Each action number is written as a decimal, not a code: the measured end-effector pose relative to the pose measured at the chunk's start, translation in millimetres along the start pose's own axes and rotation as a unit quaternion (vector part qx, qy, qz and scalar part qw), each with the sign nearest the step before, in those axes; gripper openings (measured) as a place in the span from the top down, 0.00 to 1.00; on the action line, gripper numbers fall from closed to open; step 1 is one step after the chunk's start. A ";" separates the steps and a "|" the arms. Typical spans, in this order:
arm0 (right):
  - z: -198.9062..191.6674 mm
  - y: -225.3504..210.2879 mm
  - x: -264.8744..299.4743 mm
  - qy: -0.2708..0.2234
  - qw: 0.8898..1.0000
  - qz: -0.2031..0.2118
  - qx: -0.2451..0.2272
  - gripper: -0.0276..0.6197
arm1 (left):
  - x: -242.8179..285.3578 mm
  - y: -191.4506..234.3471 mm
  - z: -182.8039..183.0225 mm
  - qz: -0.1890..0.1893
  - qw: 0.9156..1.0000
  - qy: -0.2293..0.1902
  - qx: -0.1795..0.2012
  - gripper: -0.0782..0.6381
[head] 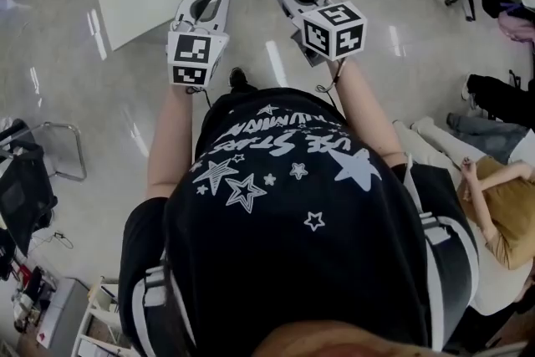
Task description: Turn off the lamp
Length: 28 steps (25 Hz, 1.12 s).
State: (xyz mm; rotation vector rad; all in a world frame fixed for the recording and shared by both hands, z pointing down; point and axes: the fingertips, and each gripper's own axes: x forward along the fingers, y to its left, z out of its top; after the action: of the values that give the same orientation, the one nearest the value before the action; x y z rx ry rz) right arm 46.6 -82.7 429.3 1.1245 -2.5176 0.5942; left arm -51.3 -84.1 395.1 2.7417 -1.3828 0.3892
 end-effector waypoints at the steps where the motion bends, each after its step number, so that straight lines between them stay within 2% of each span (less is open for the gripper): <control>1: -2.6 1.4 -5.7 -0.001 1.000 0.003 -0.001 0.95 | -3.1 -5.4 2.7 0.003 1.000 -0.002 -0.001 0.85; 12: -22.3 -4.6 -86.6 -0.027 0.999 0.025 -0.033 0.95 | -21.3 -83.5 17.9 0.027 1.000 -0.003 0.001 0.87; 18: -20.0 -1.4 -127.7 -0.046 0.995 0.047 -0.070 0.95 | -32.9 -124.1 28.1 0.050 0.998 -0.018 -0.020 0.87; 28: -48.2 25.7 -177.3 -0.045 0.991 0.071 -0.102 0.95 | -75.4 -181.7 33.6 0.075 0.996 -0.028 -0.025 0.88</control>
State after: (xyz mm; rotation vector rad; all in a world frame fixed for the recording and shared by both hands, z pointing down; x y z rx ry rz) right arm 146.0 67.7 385.7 0.9241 -2.6791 0.3185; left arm 57.3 79.1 357.2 2.6376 -1.5947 0.2806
